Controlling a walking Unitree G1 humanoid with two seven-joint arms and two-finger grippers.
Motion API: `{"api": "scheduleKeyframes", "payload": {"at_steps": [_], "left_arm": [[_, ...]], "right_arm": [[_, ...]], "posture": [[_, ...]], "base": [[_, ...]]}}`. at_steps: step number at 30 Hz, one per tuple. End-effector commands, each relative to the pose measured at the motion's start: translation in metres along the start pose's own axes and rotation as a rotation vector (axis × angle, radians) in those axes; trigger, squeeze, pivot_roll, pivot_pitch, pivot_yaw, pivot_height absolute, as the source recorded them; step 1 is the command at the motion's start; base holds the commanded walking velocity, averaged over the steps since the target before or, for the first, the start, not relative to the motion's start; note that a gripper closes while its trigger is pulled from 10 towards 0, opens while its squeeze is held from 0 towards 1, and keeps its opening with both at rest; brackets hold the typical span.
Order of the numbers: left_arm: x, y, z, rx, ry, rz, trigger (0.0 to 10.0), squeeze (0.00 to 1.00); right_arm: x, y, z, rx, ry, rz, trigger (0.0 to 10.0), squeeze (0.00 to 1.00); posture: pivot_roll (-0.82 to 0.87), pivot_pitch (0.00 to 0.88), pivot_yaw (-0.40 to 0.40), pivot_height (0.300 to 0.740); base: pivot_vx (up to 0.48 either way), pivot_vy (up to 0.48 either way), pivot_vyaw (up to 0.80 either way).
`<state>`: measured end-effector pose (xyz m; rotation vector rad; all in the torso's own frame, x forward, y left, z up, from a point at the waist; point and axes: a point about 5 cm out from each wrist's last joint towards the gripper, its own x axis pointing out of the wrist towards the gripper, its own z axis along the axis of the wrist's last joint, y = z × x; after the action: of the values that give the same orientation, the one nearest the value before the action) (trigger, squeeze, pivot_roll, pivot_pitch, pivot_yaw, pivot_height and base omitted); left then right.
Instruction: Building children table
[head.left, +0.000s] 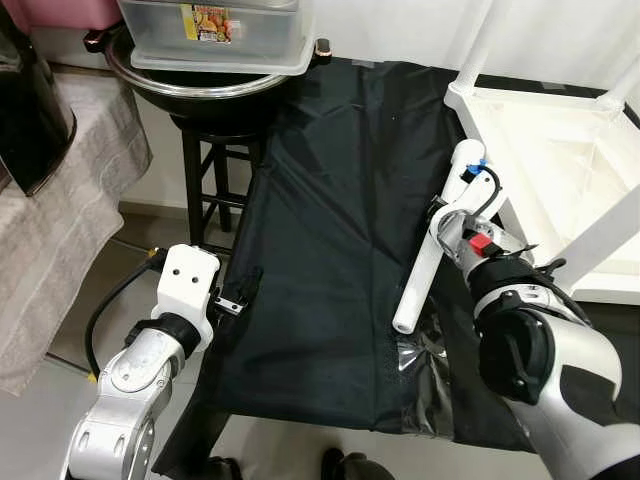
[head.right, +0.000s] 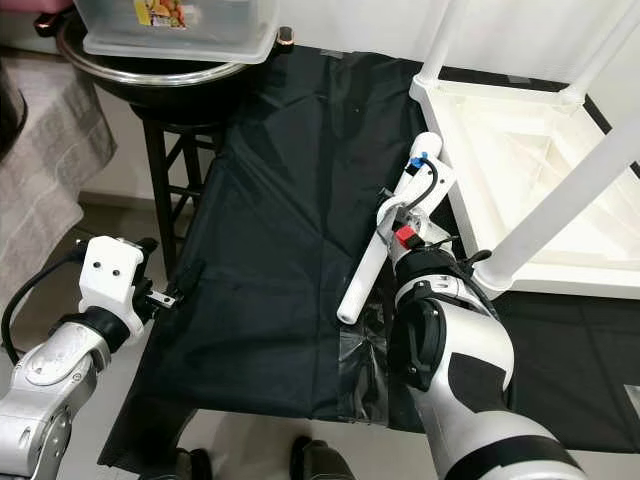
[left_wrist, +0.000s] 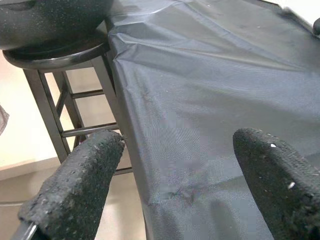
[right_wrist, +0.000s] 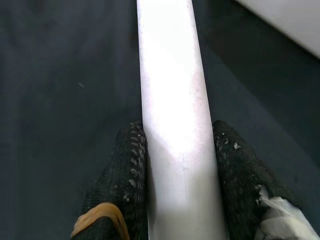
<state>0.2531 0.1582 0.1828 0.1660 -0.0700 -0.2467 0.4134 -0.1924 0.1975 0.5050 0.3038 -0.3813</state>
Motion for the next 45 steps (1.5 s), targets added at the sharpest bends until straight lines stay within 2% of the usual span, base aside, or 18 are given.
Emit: {"api": "scheduleKeyframes", "payload": {"at_steps": [1, 7, 9, 13, 17, 20, 24, 25, 26, 31, 32, 33, 34, 36, 37, 43, 44, 45], "left_arm": [[-0.001, 0.0, -0.004, 0.004, 0.021, 0.003, 10.0, 0.0], [0.0, 0.0, -0.004, 0.005, 0.02, 0.006, 10.0, 0.0], [0.0, 0.0, -0.005, 0.003, 0.022, 0.009, 10.0, 0.0], [0.0, 0.0, -0.005, 0.002, 0.022, 0.01, 10.0, 0.0], [0.001, 0.0, -0.003, -0.039, 0.024, 0.009, 10.0, 0.0], [0.001, 0.0, -0.003, -0.039, 0.024, 0.009, 10.0, 0.0], [0.009, -0.002, 0.008, -0.068, 0.003, -0.068, 10.0, 0.0], [0.009, -0.002, 0.008, -0.068, 0.003, -0.068, 10.0, 0.0], [0.014, -0.004, 0.015, -0.065, -0.02, -0.104, 10.0, 1.0], [0.023, -0.009, 0.03, -0.062, -0.072, -0.166, 10.0, 1.0], [0.025, -0.01, 0.033, -0.059, -0.084, -0.168, 10.0, 0.85], [0.025, -0.01, 0.033, -0.059, -0.084, -0.168, 10.0, 0.85], [0.026, -0.01, 0.035, -0.057, -0.093, -0.166, 10.0, 0.44], [0.026, -0.01, 0.035, -0.057, -0.093, -0.166, 10.0, 0.44], [0.027, -0.01, 0.036, -0.072, -0.105, -0.143, 10.0, 0.0], [0.028, -0.011, 0.037, -0.09, -0.12, -0.078, 10.0, 0.0], [0.029, -0.013, 0.035, -0.115, -0.117, -0.062, 10.0, 0.0], [0.032, -0.015, 0.034, -0.126, -0.109, -0.063, 10.0, 0.0]], "right_arm": [[-0.004, 0.015, 0.015, 0.021, -0.083, 0.073, 0.0, 0.0], [-0.008, 0.024, 0.03, 0.039, -0.152, 0.121, 0.0, 0.0], [-0.017, 0.041, 0.052, 0.058, -0.256, 0.224, 0.0, 0.0], [-0.022, 0.049, 0.062, 0.068, -0.305, 0.272, 0.0, 0.0], [-0.047, 0.086, 0.083, -0.044, -0.505, 0.499, 0.0, 0.0], [-0.047, 0.086, 0.083, -0.044, -0.505, 0.499, 0.0, 0.0], [-0.082, 0.128, 0.083, -0.147, -0.656, 0.802, 0.0, 0.0], [-0.082, 0.128, 0.083, -0.147, -0.656, 0.802, 0.0, 0.0], [-0.091, 0.138, 0.079, -0.172, -0.68, 0.876, 0.0, 0.0], [-0.106, 0.153, 0.064, -0.232, -0.701, 0.997, 0.0, 0.0], [-0.109, 0.156, 0.058, -0.258, -0.708, 1.002, 0.0, 0.0], [-0.109, 0.156, 0.058, -0.258, -0.708, 1.002, 0.0, 0.0], [-0.111, 0.157, 0.054, -0.276, -0.718, 1.003, 0.0, 0.0], [-0.111, 0.157, 0.054, -0.276, -0.718, 1.003, 0.0, 0.0], [-0.114, 0.156, 0.05, -0.283, -0.736, 0.996, 0.0, 0.0], [-0.115, 0.152, 0.043, -0.3, -0.768, 0.975, 0.0, 0.0], [-0.116, 0.15, 0.04, -0.309, -0.775, 0.97, 7.4, 0.0], [-0.118, 0.15, 0.038, -0.318, -0.788, 0.978, 10.0, 0.0]], "posture": [[0.11, 0.199, -0.104, 0.74], [0.11, 0.196, -0.104, 0.74], [0.11, 0.191, -0.103, 0.74], [0.11, 0.191, -0.103, 0.74], [0.11, 0.184, -0.106, 0.74], [0.11, 0.184, -0.106, 0.74], [0.11, 0.164, -0.109, 0.74], [0.11, 0.164, -0.109, 0.74], [0.11, 0.153, -0.112, 0.74], [0.12, 0.127, -0.117, 0.74], [0.12, 0.114, -0.12, 0.74], [0.12, 0.114, -0.12, 0.74], [0.12, 0.114, -0.12, 0.74], [0.12, 0.114, -0.12, 0.74], [0.12, 0.079, -0.12, 0.74], [0.11, 0.06, -0.121, 0.74], [0.11, 0.057, -0.12, 0.74], [0.11, 0.051, -0.119, 0.74]], "base": [[0.0, 0.0, 0.0], [0.0, 0.0, 0.0], [0.0, 0.0, 0.0], [0.0, 0.0, 0.0], [0.0, 0.0, 0.0], [0.0, 0.0, 0.0], [0.0, 0.0, 0.0], [0.0, 0.0, 0.0], [0.0, 0.0, 0.0], [0.0, 0.0, 0.0], [0.0, 0.0, 0.0], [0.0, 0.0, 0.0], [0.0, 0.0, 0.0], [0.0, 0.0, 0.0], [0.0, 0.0, 0.0], [0.0, 0.0, 0.0], [0.0, 0.0, 0.0], [0.0, 0.0, 0.0]]}}
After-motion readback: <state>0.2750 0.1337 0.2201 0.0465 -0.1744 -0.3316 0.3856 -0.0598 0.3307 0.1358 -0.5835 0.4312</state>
